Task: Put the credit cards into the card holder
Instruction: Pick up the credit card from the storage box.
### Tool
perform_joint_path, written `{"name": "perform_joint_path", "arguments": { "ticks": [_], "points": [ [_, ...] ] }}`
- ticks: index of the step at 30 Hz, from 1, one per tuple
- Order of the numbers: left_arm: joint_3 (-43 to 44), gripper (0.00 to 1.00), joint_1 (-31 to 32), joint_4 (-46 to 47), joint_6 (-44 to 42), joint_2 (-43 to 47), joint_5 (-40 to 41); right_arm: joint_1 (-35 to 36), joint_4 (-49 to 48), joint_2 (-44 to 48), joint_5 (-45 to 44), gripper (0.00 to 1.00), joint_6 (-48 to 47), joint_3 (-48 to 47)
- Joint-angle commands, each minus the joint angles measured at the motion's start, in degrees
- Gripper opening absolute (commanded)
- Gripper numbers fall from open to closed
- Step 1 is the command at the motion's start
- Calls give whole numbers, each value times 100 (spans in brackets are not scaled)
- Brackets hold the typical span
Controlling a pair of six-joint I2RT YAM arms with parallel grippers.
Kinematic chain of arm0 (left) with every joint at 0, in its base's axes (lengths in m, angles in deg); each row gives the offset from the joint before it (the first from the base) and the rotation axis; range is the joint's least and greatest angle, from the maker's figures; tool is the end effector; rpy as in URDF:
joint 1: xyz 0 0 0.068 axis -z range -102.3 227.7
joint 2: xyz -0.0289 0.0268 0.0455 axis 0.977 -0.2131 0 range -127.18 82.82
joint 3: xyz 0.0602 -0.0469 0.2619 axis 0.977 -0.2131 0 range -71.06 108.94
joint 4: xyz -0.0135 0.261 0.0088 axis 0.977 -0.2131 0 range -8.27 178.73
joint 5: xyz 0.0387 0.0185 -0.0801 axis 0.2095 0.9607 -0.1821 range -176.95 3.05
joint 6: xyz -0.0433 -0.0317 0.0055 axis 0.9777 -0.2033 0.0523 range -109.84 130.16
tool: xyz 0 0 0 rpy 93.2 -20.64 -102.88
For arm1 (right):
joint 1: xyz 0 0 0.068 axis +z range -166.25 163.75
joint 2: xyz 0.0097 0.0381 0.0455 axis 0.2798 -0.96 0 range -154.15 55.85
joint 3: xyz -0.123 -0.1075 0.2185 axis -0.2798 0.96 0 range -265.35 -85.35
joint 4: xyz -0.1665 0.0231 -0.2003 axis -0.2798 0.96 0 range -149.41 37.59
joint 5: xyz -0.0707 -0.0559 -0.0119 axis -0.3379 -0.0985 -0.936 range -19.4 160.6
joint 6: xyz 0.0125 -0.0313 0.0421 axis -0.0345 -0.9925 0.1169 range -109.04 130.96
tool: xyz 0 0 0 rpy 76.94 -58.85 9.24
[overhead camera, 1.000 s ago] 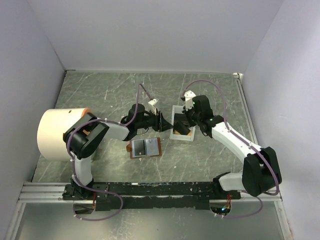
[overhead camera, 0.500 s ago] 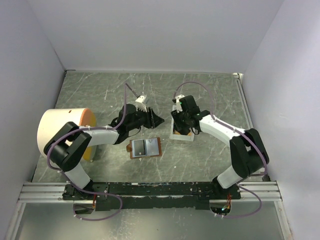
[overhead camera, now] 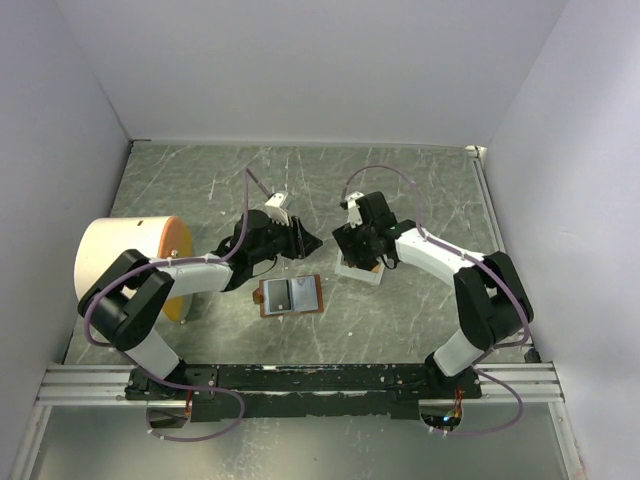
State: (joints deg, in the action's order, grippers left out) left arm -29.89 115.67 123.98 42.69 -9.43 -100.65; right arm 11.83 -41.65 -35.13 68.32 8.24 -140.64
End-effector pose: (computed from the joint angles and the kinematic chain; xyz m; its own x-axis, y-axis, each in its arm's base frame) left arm 0.2593 -0.2130 0.1946 -0.5993 -0.1950 -0.7764 0.5398 0.6178 -0.5718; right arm 0.2864 0.1511 0.1952 -0.6866 -0.4200 -0.5934 -0.4825 0.8738 -0.0603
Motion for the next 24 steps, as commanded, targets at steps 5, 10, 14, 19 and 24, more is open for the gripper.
{"name": "perform_joint_path", "arguments": {
  "ticks": [5, 10, 14, 19, 24],
  "points": [
    [0, 50, -36, 131, 70, -44, 11, -13, 24, -231, 45, 81, -137, 183],
    [-14, 50, -41, 180, 108, -106, 12, -13, 53, -374, -153, 72, -93, 158],
    [2, 50, -36, 166, 97, -104, 18, -13, 83, -512, -386, 65, -62, 126],
    [30, 50, -36, 167, 103, -115, 4, -14, 88, -658, -495, 62, 44, 97],
    [53, 50, -36, 167, 95, -125, -3, -15, 113, -734, -607, 58, 151, 50]
  ]
}}
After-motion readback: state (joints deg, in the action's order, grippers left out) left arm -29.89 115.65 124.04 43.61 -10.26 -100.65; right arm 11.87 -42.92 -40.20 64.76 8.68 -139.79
